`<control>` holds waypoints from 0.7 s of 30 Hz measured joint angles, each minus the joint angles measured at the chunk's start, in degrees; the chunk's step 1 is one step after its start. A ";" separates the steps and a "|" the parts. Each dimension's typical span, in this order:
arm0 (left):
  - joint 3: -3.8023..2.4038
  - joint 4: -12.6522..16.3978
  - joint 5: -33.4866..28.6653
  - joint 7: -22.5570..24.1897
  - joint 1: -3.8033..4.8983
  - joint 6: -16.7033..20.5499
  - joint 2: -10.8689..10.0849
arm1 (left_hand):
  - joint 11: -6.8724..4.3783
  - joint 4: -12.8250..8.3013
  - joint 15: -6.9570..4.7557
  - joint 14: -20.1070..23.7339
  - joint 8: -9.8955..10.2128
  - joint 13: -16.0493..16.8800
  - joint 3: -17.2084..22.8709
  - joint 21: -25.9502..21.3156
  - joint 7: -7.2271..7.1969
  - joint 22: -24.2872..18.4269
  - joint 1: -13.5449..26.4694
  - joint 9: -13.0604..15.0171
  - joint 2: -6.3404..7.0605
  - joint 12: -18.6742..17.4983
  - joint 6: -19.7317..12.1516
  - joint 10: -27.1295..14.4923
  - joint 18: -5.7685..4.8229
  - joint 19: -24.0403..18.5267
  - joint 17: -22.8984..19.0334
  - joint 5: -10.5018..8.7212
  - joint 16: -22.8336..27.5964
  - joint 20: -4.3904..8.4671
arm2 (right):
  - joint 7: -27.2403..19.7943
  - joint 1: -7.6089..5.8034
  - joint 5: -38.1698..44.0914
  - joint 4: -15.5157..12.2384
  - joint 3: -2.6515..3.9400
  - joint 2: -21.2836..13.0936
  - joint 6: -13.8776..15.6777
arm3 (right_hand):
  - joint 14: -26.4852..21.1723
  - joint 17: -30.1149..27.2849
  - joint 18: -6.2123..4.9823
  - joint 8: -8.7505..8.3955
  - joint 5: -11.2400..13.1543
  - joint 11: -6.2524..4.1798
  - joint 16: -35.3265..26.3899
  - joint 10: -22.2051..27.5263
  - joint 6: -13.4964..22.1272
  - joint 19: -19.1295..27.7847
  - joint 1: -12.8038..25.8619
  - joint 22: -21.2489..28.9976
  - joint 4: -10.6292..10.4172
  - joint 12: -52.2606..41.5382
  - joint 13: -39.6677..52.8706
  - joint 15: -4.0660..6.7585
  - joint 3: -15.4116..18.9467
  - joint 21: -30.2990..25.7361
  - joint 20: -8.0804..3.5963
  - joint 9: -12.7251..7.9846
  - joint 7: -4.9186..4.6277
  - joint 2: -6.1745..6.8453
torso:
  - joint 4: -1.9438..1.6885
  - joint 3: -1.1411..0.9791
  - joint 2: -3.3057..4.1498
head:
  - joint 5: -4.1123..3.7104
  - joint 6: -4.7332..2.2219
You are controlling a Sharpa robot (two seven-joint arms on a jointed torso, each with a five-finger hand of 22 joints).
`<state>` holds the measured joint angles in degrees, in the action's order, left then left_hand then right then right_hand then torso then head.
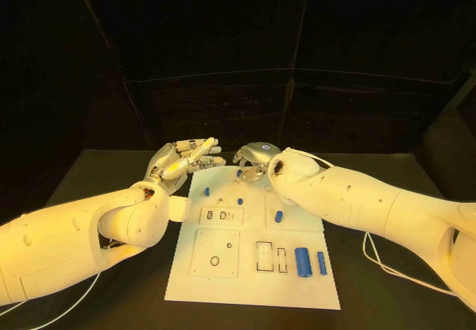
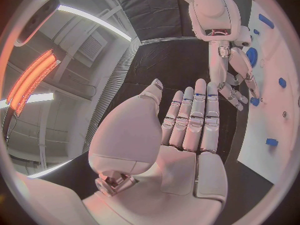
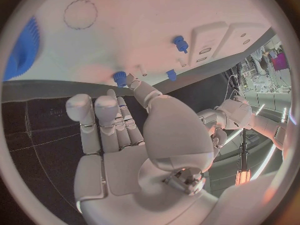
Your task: Assemble the parts on the task board
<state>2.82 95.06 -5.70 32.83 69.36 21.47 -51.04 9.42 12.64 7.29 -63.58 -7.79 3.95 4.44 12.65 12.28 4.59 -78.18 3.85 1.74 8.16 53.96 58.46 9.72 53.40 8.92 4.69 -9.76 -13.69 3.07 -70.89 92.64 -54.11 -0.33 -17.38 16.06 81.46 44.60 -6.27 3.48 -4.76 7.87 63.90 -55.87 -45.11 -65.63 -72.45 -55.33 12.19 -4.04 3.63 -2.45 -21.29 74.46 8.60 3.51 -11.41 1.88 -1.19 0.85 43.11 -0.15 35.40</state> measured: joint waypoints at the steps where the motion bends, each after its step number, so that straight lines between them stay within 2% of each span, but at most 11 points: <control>1: 0.00 0.00 0.00 -0.01 0.00 -0.01 -0.03 | 0.00 0.00 0.00 0.00 0.00 0.00 0.00 0.00 0.00 0.00 0.00 0.00 0.00 0.00 0.00 0.00 0.00 0.00 0.00 0.00 0.00 0.00 | 0.07 0.00 0.00 -0.54 0.00 -0.53 0.11 | 0.00 -0.01 0.00 0.00 0.00 0.00 0.00 0.00 -0.99 0.00 -0.01 0.02 -0.19 -0.36 0.06 0.00 0.19 0.00 0.00 0.10 -0.07 0.02 | 0.00 -0.02 0.00 | 0.00 -0.03; 4: 0.00 0.04 0.00 -0.04 0.01 -0.03 -0.20 | 0.00 0.00 0.00 0.00 0.00 0.00 0.00 0.00 0.00 0.00 0.00 0.00 0.00 0.00 0.00 0.00 0.00 0.00 0.00 0.00 0.00 0.00 | 0.29 0.00 -0.01 -2.72 0.00 -2.77 0.66 | 0.03 1.21 0.01 0.82 -0.64 -0.11 0.83 -0.81 -4.30 -0.83 -0.31 -1.30 -0.63 -1.80 0.36 -0.03 0.94 0.26 0.04 0.59 -0.09 0.31 | 0.00 -0.03 -0.03 | 0.00 -0.09; 8: 0.00 0.02 0.01 -0.07 0.02 -0.08 -0.57 | 0.00 -0.16 0.00 0.00 0.00 0.00 -0.16 0.00 0.00 0.01 0.00 0.00 0.00 0.00 0.00 0.00 -0.01 0.00 -0.01 0.00 0.00 0.00 | 0.44 -0.02 -1.19 -8.12 0.00 -8.28 2.67 | 1.70 5.39 0.01 2.21 -2.97 -0.79 3.89 -6.01 -7.70 -4.31 -0.31 -5.70 -1.32 -5.05 1.13 0.44 1.40 2.62 -0.29 1.04 -0.04 0.31 | 0.10 -0.03 -0.06 | -0.12 -0.31; 12: 0.00 -0.12 0.01 -0.10 0.02 -0.18 -0.57 | 0.00 -0.16 0.00 0.00 0.00 0.00 -0.17 0.00 0.00 0.01 0.00 0.00 0.00 0.00 0.00 0.00 -0.01 0.00 -0.01 0.00 0.00 0.00 | 0.79 -0.03 -4.04 -13.04 0.00 -13.45 4.36 | 2.56 8.99 0.06 2.28 -4.21 -2.45 6.48 -12.77 -8.58 -7.63 2.26 -10.16 -3.92 -9.52 3.17 1.41 3.89 4.91 -1.21 0.96 1.11 2.34 | 0.32 -0.03 -0.07 | -0.36 -0.41; 13: 0.01 -0.16 0.01 -0.10 0.02 -0.21 -0.57 | 0.00 -0.16 0.00 0.00 0.00 0.00 -0.17 0.00 0.00 0.01 0.00 0.00 0.00 0.00 0.00 0.00 -0.01 0.00 -0.01 0.00 0.00 0.00 | 0.92 -0.03 -5.00 -14.10 0.01 -14.62 4.54 | 2.54 9.81 0.27 2.28 -4.75 -2.95 7.07 -14.63 -8.30 -8.40 3.03 -11.17 -4.67 -11.02 4.04 1.86 4.67 5.43 -1.47 0.86 1.38 2.80 | 0.42 -0.03 -0.09 | -0.41 -0.42; 14: 0.01 -0.21 0.01 -0.11 0.02 -0.25 -0.57 | 0.00 -0.16 0.00 0.00 0.00 0.00 -0.17 0.00 0.00 0.01 0.00 0.00 0.00 0.00 0.00 0.00 -0.01 0.00 -0.01 0.00 0.00 0.00 | 1.10 -0.03 -5.96 -14.95 0.04 -15.64 4.58 | 2.52 10.66 1.02 2.15 -5.35 -3.36 7.69 -16.17 -8.14 -9.08 3.59 -12.11 -5.29 -12.58 5.07 2.34 5.55 5.90 -1.86 0.75 1.78 3.27 | 0.49 -0.03 -0.11 | -0.41 -0.44; 16: 0.02 -0.33 0.01 -0.13 0.02 -0.35 -0.53 | 0.00 -0.16 0.00 0.00 0.00 0.00 -0.17 0.00 0.00 0.01 0.00 0.00 0.00 0.00 0.00 0.00 -0.01 0.00 -0.01 0.00 0.00 0.00 | 1.67 -0.03 -8.28 -16.03 0.38 -17.49 4.44 | 2.57 12.87 1.43 1.63 -6.61 -3.90 9.13 -18.22 -7.73 -10.10 5.28 -13.70 -6.89 -15.91 7.51 2.57 7.68 6.74 -2.46 0.55 2.35 3.84 | 0.64 -0.05 -0.16 | -0.42 -0.46; 17: 0.02 -0.39 0.01 -0.14 0.02 -0.41 -0.51 | 0.00 -0.16 0.00 0.00 0.00 0.00 -0.17 0.00 0.00 0.01 0.00 0.00 0.00 0.00 0.00 0.00 -0.01 0.00 -0.01 0.00 0.00 0.00 | 1.98 -0.03 -9.28 -16.31 0.65 -18.15 4.23 | 2.57 14.48 1.42 1.35 -7.61 -4.04 10.33 -17.26 -7.30 -10.60 5.42 -14.42 -8.24 -19.81 11.26 3.02 9.86 7.15 -2.79 0.54 2.79 3.90 | 0.74 -0.06 -0.18 | -0.42 -0.46; 18: 0.02 -0.45 0.01 -0.14 0.02 -0.46 -0.50 | 0.00 -0.16 0.00 0.00 0.00 0.00 -0.16 0.00 0.00 0.01 0.00 0.00 0.00 0.00 0.00 0.00 -0.01 0.00 -0.01 0.00 0.00 0.00 | 2.30 -0.06 -10.20 -16.48 0.83 -18.69 3.95 | 2.58 16.60 1.42 1.33 -7.93 -4.08 11.71 -15.91 -6.99 -11.09 5.43 -15.32 -9.93 -23.66 14.80 3.19 12.01 7.61 -3.01 0.54 2.83 3.91 | 0.80 -0.08 -0.20 | -0.42 -0.50; 20: 0.02 -0.55 0.01 -0.15 0.02 -0.53 -0.47 | 0.00 -0.16 0.00 0.00 0.00 0.00 -0.16 0.00 0.00 0.01 0.00 0.00 0.00 0.00 0.00 0.00 -0.01 0.00 -0.01 0.00 0.00 0.00 | 2.89 -0.10 -11.56 -16.60 0.98 -19.36 3.31 | 2.58 19.70 1.43 1.33 -7.88 -3.94 13.67 -13.13 -6.56 -12.05 5.08 -16.77 -12.00 -29.68 20.62 3.19 15.02 8.29 -2.76 0.54 2.40 3.56 | 0.85 -0.09 -0.20 | -0.42 -0.58; 21: 0.02 -0.62 0.01 -0.15 0.02 -0.57 -0.43 | 0.00 -0.16 0.00 0.00 0.00 0.00 -0.16 0.00 0.00 0.01 0.00 0.00 0.00 0.00 0.00 0.00 -0.01 0.00 -0.01 0.00 0.00 0.00 | 3.39 -0.11 -12.48 -16.60 1.04 -19.75 2.69 | 2.58 21.28 1.91 1.33 -7.56 -3.80 14.61 -12.13 -6.50 -12.40 4.75 -17.53 -13.04 -32.66 23.45 3.19 16.40 8.63 -2.58 0.54 2.34 3.23 | 0.87 -0.09 -0.20 | -0.42 -0.62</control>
<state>2.84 94.43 -5.70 32.68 69.38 20.90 -51.47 9.42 12.47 7.29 -63.58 -7.79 3.95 4.28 12.65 12.28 4.60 -78.18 3.85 1.74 8.17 53.96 58.46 9.71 53.40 8.91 4.69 -9.76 -13.70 6.46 -71.00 80.16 -70.71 0.70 -37.13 18.75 84.05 65.87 -4.36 4.81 -12.32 4.08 78.51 -68.00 -51.61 -78.02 -67.70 -72.86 -0.85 -36.70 27.08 0.74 -4.89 83.09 6.02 4.05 -9.07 5.10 -0.32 0.76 42.91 -0.57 34.78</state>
